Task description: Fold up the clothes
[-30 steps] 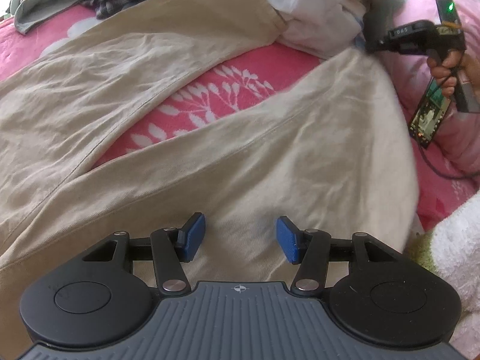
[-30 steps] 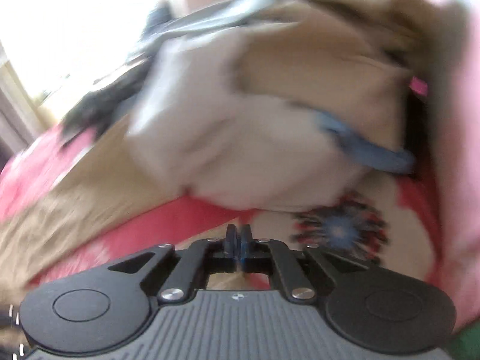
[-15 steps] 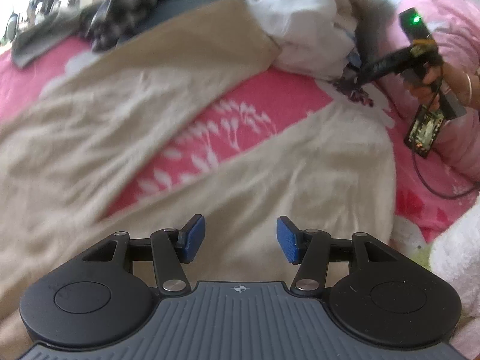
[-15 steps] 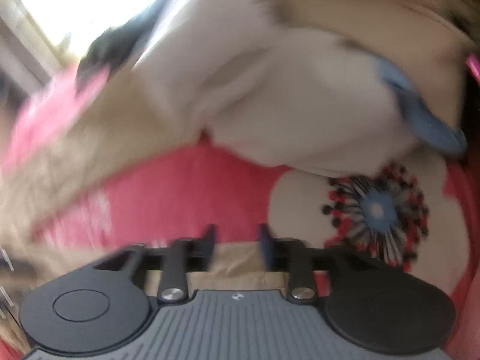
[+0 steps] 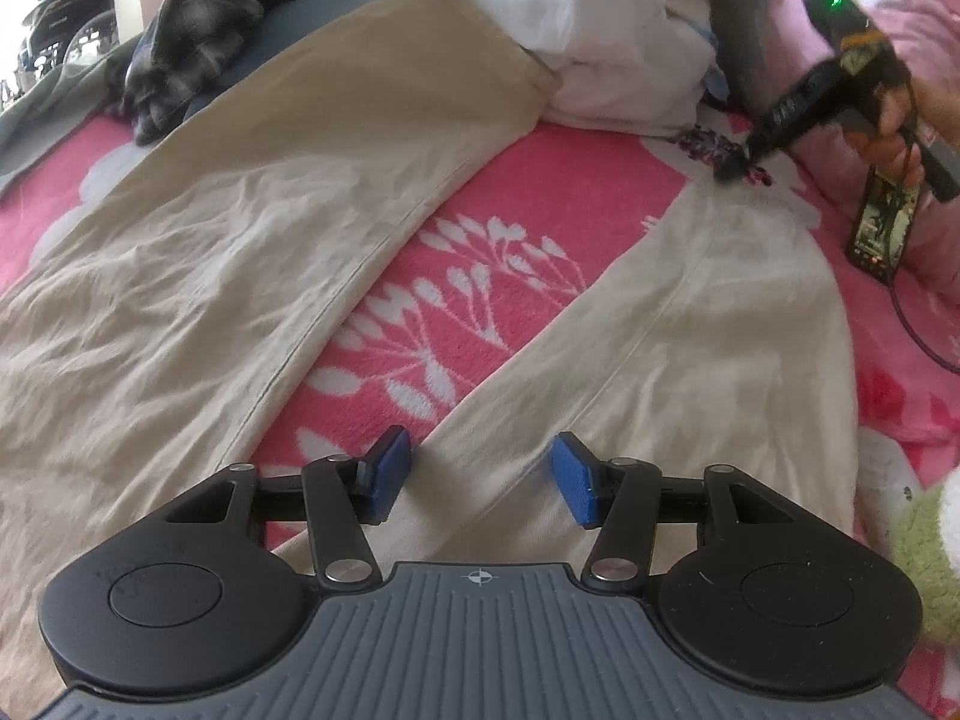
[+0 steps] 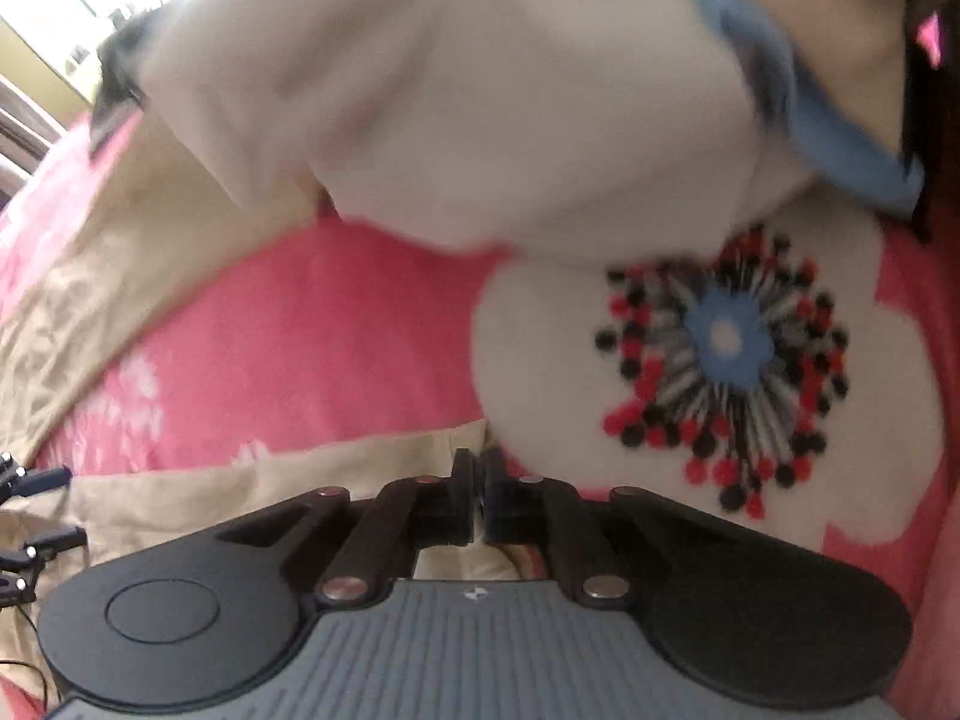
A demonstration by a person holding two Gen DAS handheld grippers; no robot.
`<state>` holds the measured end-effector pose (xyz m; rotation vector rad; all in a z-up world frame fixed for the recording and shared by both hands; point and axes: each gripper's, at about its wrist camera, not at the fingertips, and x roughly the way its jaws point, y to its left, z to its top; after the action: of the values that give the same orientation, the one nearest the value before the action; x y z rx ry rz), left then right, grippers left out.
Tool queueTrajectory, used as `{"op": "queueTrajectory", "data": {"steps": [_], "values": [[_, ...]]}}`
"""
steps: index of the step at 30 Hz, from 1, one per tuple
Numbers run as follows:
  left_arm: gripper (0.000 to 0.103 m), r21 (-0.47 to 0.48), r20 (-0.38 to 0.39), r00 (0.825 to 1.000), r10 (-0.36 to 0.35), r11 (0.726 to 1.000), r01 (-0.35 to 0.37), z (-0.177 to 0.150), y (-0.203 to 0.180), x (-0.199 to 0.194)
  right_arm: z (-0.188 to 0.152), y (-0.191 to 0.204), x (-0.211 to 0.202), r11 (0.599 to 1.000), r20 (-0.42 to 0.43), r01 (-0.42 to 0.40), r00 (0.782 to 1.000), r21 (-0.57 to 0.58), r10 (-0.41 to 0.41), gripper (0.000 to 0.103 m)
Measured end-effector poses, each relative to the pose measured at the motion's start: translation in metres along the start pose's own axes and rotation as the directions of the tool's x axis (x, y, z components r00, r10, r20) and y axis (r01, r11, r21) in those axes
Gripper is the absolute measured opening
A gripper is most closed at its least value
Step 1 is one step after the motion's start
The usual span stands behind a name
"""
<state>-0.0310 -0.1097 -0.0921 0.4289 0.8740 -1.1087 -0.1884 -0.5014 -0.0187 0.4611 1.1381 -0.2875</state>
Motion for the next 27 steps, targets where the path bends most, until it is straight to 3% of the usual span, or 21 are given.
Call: {"op": "queueTrajectory", "data": {"steps": [5,6,10,14,18,20,22,26,27], "values": [[0.027,0.048,0.017,0.999,0.028,0.998,-0.029,0.001,-0.012,-0.003,0.004,0.020,-0.023,0.998,0.156,0.050,0.987,-0.045,-0.042,0.003],[0.020,0.055,0.024,0.998,0.049,0.997,-0.051,0.003,-0.014,-0.004,0.005,0.026,-0.024,0.996,0.177,0.062,0.983,-0.060,-0.050,0.003],[0.017,0.039,0.047,0.986,0.160,0.986,-0.161,0.014,-0.012,-0.005,0.018,0.033,-0.020,0.991,0.245,0.098,0.967,-0.088,-0.074,0.003],[0.017,-0.003,0.022,0.977,0.213,0.977,-0.213,0.018,-0.001,0.006,0.027,0.037,0.009,0.988,0.270,0.121,0.959,-0.099,-0.090,0.003],[0.022,-0.058,0.068,0.979,0.191,0.981,-0.188,0.019,-0.001,-0.003,0.027,0.035,0.056,0.979,0.235,0.173,0.961,-0.108,-0.144,0.005],[0.027,-0.071,0.097,0.981,0.167,0.985,-0.160,0.021,-0.005,-0.010,0.024,0.034,0.052,0.978,0.269,0.191,0.949,-0.078,-0.164,0.014],[0.034,-0.071,0.115,0.984,0.134,0.989,-0.127,0.022,-0.012,-0.017,0.019,0.027,0.037,0.983,0.306,0.181,0.938,-0.024,-0.165,0.018],[0.038,-0.059,0.119,0.991,0.059,0.997,-0.052,0.021,-0.027,-0.016,0.007,0.007,-0.010,0.987,0.378,0.113,0.914,0.116,-0.149,0.035],[0.038,-0.060,0.114,0.993,0.042,0.998,-0.035,0.020,-0.030,-0.015,0.003,0.000,-0.018,0.983,0.367,0.076,0.921,0.165,-0.132,0.036]]}}
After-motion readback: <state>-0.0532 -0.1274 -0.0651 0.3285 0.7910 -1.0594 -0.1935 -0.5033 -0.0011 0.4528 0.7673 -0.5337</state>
